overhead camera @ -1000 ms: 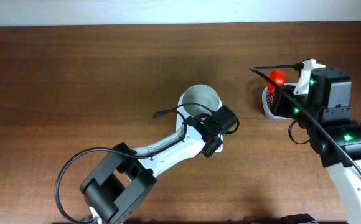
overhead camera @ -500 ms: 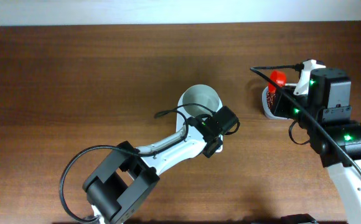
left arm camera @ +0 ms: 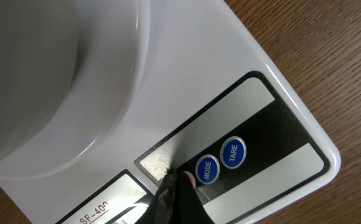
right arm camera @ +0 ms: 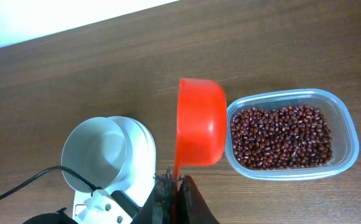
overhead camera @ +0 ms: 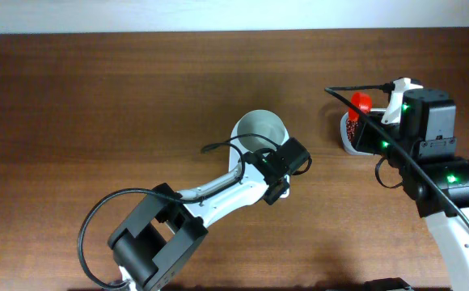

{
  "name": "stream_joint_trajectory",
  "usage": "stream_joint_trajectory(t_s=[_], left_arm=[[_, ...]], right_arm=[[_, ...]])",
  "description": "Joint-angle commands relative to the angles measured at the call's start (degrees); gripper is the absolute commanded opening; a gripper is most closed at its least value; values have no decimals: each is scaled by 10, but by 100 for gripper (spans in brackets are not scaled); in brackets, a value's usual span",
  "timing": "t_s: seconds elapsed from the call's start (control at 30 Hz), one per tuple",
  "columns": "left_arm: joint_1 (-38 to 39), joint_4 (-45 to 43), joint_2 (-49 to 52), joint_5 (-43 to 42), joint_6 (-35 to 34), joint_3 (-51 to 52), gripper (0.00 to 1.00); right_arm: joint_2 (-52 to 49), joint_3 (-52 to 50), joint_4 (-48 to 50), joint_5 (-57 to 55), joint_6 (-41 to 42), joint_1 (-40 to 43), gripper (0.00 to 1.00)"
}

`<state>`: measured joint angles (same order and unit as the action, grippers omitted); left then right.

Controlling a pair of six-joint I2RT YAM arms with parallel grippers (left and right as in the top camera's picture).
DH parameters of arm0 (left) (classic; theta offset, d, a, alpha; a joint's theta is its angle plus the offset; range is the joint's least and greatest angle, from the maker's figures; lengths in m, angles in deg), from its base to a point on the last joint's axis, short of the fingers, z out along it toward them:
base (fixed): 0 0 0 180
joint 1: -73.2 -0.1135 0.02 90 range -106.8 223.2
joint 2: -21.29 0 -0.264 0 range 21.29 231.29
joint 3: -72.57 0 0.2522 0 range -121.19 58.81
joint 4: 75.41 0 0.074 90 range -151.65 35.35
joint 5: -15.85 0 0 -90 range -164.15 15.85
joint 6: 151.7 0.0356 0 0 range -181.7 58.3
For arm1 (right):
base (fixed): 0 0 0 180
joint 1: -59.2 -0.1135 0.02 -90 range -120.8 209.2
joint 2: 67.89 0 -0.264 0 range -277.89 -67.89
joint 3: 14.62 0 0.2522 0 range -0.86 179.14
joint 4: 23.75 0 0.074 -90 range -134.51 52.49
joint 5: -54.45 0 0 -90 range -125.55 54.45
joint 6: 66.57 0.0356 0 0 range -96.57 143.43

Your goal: Scoop item into bowl and weigh 50g on scale

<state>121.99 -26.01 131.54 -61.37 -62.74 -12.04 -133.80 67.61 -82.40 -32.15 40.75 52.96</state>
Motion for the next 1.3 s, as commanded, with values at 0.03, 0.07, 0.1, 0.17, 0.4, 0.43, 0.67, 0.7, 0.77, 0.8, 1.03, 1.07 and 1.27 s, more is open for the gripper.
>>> stream_joint_trajectory(t_s=[0.03,0.07,0.1,0.17,0.4,0.43,0.67,0.7,0.77,0.8,1.03,1.07,1.27], left_arm=[[1,-7,29,2,10,5,0],[1,-7,31,1,14,5,0],[1,-6,34,1,20,5,0],[1,-7,35,1,24,5,0],[1,2,38,-10,36,5,0],[1,2,42,-18,49,5,0],[1,2,56,-18,50,5,0],[1,3,56,-18,50,5,0],[1,4,56,-18,51,5,0],[3,4,56,-18,57,5,0],[9,4,63,-18,59,5,0],[9,4,63,-18,59,5,0],[9,4,63,-21,59,5,0]], right_arm=[[-1,12,-2,-11,-6,3,4],[-1,12,-2,-11,-6,3,4],[-1,12,-2,-11,-6,3,4],[-1,12,-2,-11,-6,3,4],[-1,12,-2,-11,-5,3,4],[-1,12,-2,-11,-6,3,4],[-1,12,-2,-11,-5,3,4],[-1,12,-2,-11,-5,3,4],[-1,12,-2,-11,-5,3,4],[-1,12,-2,-11,-5,3,4],[-1,12,-2,-11,-5,3,4],[-1,12,-2,-11,-5,3,4],[-1,12,-2,-11,-5,3,4]])
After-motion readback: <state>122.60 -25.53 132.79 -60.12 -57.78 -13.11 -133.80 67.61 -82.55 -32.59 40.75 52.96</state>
